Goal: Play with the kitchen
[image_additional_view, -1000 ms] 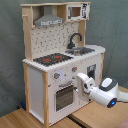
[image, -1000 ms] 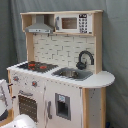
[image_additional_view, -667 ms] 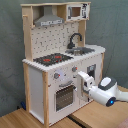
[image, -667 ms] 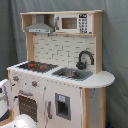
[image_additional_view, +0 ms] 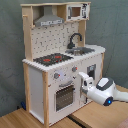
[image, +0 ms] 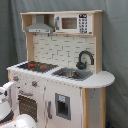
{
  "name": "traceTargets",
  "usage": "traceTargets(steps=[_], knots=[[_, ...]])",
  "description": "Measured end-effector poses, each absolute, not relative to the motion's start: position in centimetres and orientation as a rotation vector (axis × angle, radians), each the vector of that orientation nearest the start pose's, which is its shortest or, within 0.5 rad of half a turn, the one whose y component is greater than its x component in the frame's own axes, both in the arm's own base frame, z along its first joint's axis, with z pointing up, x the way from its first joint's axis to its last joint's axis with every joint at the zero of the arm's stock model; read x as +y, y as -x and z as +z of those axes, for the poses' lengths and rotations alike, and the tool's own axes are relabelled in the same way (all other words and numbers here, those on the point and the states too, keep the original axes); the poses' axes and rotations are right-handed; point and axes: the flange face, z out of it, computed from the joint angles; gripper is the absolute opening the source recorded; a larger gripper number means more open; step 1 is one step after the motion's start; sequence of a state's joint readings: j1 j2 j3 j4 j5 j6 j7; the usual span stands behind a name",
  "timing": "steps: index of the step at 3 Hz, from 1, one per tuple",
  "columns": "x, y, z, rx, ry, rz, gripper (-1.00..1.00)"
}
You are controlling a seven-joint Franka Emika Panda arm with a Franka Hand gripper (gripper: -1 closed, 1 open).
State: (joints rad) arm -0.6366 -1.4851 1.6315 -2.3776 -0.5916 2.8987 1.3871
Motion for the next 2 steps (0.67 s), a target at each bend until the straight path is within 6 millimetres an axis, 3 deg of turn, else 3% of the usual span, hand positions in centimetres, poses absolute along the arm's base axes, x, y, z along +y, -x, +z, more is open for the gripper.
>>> traceTargets(steps=[1, 2], knots=[[43.86, -29.76, 25.79, 0.604, -1.808, 1.735, 1.0], [43.52, -30.6, 25.0, 0.716, -1.776, 1.686, 1.0]])
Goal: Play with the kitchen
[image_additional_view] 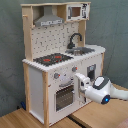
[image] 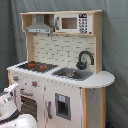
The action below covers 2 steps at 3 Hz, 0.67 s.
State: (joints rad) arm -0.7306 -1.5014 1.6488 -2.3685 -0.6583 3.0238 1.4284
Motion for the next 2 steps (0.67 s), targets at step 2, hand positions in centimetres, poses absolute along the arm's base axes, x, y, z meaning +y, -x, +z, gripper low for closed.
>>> traceTargets(steps=[2], knots=[[43.1, -34.2, 24.8, 0.755, -1.741, 1.618, 1.0]])
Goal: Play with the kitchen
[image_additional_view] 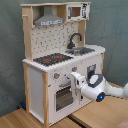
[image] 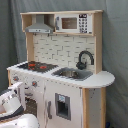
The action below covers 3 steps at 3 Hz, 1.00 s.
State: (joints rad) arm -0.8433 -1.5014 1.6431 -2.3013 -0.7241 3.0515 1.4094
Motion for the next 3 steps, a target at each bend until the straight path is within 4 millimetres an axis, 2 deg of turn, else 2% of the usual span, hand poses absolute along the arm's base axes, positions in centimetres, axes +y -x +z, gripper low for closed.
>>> traceTargets(steps=[1, 3], knots=[[43.2, -34.2, 24.8, 0.756, -1.74, 1.618, -1.0], [44.0, -30.5, 24.1, 0.658, -1.707, 1.645, -1.0]])
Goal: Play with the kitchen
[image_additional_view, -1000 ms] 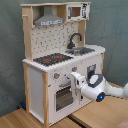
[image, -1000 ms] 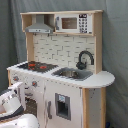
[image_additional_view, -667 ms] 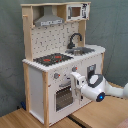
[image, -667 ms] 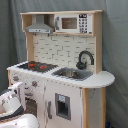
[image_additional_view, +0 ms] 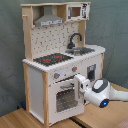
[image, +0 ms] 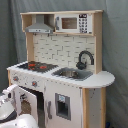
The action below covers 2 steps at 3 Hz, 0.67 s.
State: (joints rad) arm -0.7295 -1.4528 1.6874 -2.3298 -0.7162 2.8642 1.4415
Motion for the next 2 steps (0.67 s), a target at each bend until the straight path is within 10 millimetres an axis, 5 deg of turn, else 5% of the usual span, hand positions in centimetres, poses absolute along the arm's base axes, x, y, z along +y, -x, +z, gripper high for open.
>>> traceTargets(steps=[2], knots=[[46.7, -25.8, 24.3, 0.624, -1.729, 1.68, -1.0]])
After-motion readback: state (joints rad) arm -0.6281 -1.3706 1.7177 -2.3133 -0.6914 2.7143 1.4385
